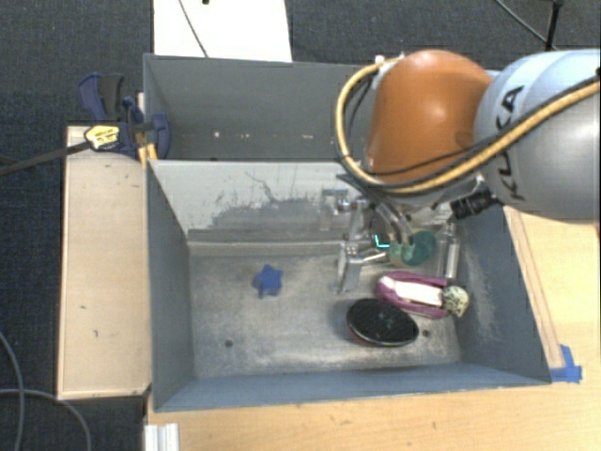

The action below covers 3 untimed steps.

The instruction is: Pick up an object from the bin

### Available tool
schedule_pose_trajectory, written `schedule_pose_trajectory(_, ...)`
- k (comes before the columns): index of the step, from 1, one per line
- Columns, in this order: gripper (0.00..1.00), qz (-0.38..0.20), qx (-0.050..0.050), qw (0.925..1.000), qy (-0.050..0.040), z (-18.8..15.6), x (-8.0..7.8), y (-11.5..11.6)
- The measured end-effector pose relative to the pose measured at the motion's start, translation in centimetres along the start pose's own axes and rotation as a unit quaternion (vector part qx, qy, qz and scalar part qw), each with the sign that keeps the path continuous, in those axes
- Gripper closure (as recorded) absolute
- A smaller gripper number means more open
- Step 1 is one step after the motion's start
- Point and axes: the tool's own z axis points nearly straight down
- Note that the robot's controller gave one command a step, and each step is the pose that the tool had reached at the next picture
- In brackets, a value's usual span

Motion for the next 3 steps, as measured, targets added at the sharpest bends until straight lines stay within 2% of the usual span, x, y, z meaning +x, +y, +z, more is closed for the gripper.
schedule_pose_trajectory(1, 0.0, -0.069, 0.0, 0.9976, 0.0004, 12.4, 2.4, 7.6)
schedule_pose_trajectory(2, 0.0, -0.099, 0.002, 0.9951, -0.0046, 16.5, -3.6, 0.4)
schedule_pose_trajectory(3, 0.0, -0.108, -0.002, 0.9941, -0.005, 16.5, -2.4, 6.8)
